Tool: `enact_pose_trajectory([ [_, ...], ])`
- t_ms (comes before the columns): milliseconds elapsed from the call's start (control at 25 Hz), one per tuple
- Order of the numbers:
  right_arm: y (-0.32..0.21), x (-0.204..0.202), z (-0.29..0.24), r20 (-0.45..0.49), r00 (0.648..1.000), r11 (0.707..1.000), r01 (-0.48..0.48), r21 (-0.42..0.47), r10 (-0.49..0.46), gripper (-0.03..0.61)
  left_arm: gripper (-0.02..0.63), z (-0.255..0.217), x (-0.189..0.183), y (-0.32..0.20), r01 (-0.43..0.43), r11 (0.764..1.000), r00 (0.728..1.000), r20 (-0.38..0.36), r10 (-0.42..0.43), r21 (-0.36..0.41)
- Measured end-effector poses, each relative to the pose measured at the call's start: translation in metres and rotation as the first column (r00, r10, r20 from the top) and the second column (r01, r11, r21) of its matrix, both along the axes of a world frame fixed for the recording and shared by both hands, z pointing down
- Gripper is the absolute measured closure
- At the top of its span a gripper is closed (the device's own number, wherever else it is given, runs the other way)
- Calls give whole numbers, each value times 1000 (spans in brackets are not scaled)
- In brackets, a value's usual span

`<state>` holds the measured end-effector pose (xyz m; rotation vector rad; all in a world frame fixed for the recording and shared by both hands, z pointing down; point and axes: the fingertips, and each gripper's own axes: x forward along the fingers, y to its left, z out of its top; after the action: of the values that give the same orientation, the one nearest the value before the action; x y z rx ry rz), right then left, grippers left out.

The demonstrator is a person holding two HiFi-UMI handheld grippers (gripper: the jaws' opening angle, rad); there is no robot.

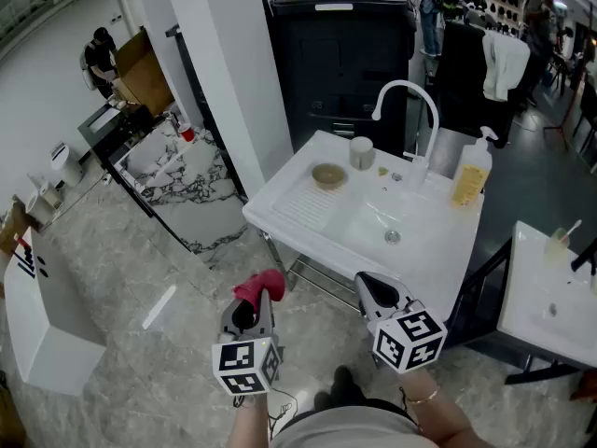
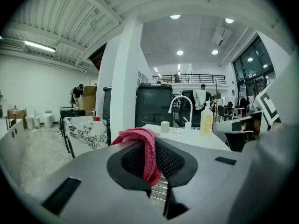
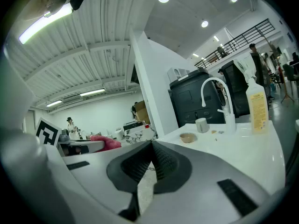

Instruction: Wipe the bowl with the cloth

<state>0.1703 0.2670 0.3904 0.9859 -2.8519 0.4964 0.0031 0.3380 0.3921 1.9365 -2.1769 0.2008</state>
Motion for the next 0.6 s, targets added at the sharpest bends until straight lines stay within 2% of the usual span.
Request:
enact_pose_trajectory([
  [360, -27, -12, -4, 19, 1000, 1000, 17, 22, -18, 574, 561, 4, -12, -23, 26, 1000, 1000, -8, -26, 1],
  [600, -53, -7, 1, 55, 998, 1000, -21, -22, 23, 572, 561, 6, -12, -35, 37, 999, 999, -7, -37, 1],
])
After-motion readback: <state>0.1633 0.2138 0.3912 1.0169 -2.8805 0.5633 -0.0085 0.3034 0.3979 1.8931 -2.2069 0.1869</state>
